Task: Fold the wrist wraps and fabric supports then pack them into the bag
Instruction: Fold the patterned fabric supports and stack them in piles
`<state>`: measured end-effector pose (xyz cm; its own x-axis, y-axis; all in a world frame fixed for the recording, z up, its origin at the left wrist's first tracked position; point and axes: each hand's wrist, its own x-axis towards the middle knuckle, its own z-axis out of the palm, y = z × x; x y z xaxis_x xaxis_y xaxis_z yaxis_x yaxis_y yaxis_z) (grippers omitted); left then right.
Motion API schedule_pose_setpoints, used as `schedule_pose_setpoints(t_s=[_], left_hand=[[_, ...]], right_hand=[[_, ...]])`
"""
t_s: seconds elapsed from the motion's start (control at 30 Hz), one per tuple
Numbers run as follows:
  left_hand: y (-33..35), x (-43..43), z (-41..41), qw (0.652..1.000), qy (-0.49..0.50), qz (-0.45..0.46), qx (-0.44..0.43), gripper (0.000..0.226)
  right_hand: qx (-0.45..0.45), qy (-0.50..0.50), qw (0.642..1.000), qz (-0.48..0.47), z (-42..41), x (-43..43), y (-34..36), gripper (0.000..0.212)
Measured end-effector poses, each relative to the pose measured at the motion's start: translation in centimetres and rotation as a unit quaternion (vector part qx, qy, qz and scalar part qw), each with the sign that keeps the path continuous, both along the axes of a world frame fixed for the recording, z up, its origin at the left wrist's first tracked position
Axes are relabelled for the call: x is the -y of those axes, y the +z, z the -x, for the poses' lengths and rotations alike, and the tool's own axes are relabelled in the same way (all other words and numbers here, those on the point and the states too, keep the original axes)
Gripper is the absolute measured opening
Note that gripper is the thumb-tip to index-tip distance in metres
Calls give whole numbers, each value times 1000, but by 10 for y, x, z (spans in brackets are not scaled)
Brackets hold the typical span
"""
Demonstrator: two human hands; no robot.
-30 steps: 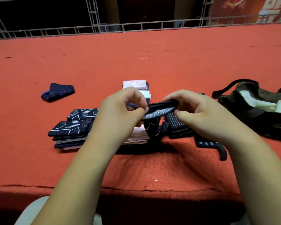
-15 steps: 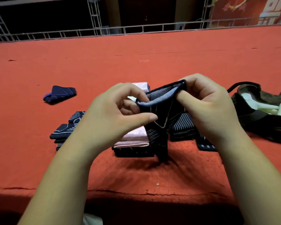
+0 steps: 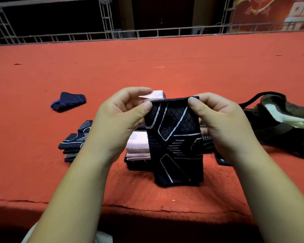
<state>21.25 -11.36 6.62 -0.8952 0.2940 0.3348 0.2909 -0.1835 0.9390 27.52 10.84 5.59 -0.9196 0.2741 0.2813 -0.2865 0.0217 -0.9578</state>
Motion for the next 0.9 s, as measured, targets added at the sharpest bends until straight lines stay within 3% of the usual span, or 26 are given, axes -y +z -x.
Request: schedule_pose_setpoints(t_s=[0.07,0.13,0.27,0.33,0.47,0.6,0.77,0.9], left_hand=[[-1,-2,3,997,-18,-28,62,35],[-5,-3,3,994,-43,12,100,41],[-16,-5,2,988,-28,127,81,16],[-18,-6,4,989,-3,122,86,12],[-19,-5,8,991,33,72,104,11],[-19,-1,12,992,33,44,111,10],[-21,11,15,988,-21,109,106,21],[-26,16,21,990,-45,91,100,27]], right_hand=[[-2,-24,999,22,3,3,-4,11],[-9,-52,998,31,8,5,-10,11],[-6,-63,997,47,13,2,-18,13],[27,-21,999,34,14,-4,-19,19],[106,81,987,-87,10,-16,-20,18],[114,110,985,-74,9,-13,-21,13],[94,85,990,-64,13,-8,-28,14],[79,107,991,-17,16,-5,-31,20]])
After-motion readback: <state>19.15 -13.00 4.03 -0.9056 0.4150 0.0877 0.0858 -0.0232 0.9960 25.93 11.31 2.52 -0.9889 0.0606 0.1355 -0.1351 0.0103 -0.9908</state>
